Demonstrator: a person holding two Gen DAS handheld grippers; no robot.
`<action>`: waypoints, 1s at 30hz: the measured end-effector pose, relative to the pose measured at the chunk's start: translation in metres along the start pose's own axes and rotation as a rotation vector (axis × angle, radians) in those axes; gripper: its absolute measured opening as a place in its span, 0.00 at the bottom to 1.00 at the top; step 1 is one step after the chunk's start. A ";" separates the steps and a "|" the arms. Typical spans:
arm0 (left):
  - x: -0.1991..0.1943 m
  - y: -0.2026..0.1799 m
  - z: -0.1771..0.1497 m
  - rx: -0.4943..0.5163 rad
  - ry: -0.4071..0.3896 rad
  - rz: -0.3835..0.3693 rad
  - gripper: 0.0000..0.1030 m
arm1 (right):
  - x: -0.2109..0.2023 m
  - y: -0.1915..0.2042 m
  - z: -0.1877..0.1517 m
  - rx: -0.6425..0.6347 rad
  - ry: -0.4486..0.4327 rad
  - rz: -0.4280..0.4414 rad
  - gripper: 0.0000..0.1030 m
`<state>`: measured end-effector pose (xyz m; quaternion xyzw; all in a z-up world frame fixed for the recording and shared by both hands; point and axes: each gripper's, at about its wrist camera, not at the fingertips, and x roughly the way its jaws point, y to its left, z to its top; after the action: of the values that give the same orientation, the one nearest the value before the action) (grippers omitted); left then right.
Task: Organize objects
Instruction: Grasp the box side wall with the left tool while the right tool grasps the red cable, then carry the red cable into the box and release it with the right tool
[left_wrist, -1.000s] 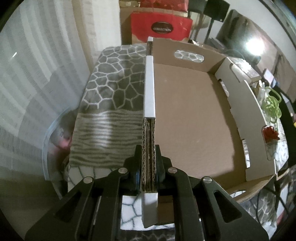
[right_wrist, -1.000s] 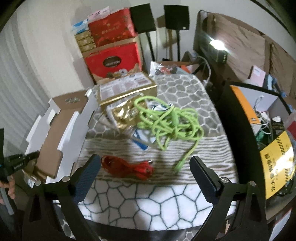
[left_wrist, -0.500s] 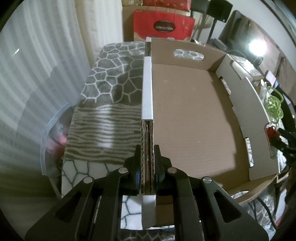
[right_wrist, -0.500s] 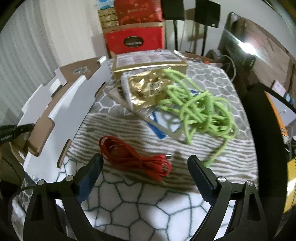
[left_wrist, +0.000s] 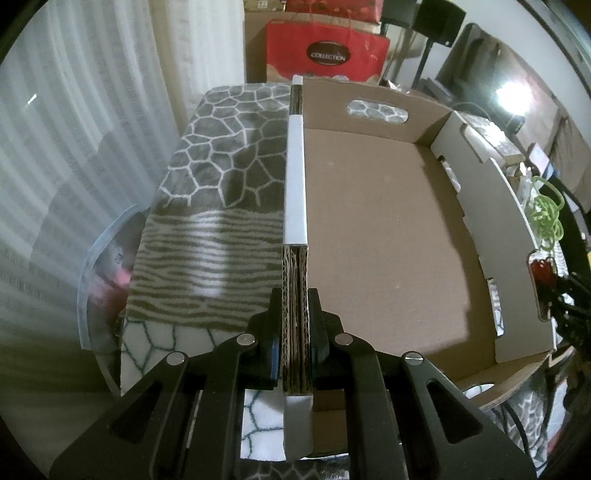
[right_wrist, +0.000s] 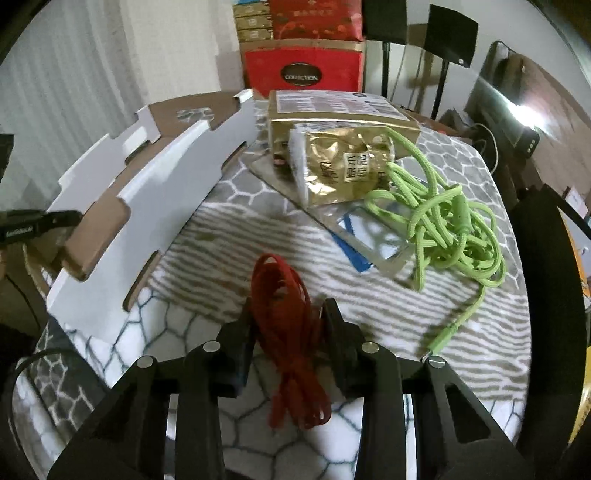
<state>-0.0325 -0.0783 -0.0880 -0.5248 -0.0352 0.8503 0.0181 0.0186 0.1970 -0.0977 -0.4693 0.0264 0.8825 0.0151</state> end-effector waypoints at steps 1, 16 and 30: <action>0.000 0.000 0.000 -0.001 0.000 -0.001 0.10 | 0.000 0.002 0.000 -0.007 0.004 0.004 0.33; 0.001 0.000 0.002 -0.005 -0.002 -0.003 0.10 | -0.049 0.027 0.042 0.052 -0.085 0.132 0.31; 0.003 -0.002 0.002 0.002 -0.005 0.019 0.10 | 0.006 0.092 0.146 -0.095 -0.064 0.185 0.31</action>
<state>-0.0359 -0.0766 -0.0899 -0.5231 -0.0293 0.8517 0.0104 -0.1101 0.1142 -0.0177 -0.4365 0.0272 0.8949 -0.0881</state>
